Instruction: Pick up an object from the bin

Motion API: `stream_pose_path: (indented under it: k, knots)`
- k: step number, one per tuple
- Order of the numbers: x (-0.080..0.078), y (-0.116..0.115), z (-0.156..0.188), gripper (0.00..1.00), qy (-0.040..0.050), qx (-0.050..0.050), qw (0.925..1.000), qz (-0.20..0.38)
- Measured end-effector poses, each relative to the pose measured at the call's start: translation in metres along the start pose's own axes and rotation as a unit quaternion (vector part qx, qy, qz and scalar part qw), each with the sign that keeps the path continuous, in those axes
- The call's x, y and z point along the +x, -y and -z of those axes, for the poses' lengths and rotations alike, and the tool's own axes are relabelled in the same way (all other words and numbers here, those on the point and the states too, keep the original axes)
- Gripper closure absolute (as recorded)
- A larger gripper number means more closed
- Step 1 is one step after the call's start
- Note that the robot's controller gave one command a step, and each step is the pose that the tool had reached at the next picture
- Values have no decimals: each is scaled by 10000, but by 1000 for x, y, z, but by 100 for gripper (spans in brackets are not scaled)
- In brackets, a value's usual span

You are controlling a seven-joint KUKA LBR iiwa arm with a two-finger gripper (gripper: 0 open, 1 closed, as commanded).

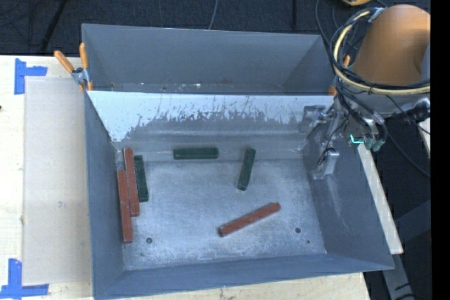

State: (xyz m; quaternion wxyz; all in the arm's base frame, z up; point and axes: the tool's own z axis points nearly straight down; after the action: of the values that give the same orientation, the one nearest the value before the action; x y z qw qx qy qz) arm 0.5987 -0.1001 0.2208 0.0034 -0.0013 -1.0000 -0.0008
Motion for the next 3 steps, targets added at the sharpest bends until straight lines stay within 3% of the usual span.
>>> stream_pose_path:
  k: [1, 2, 3]
  knots:
    - [-1, 0, 4, 0, 37, 6, 10000, 9]
    - [26, -7, -38, 0, 70, 11, 10000, 32]
    - [18, -22, -97, 0, 54, 13, 9988, 478]
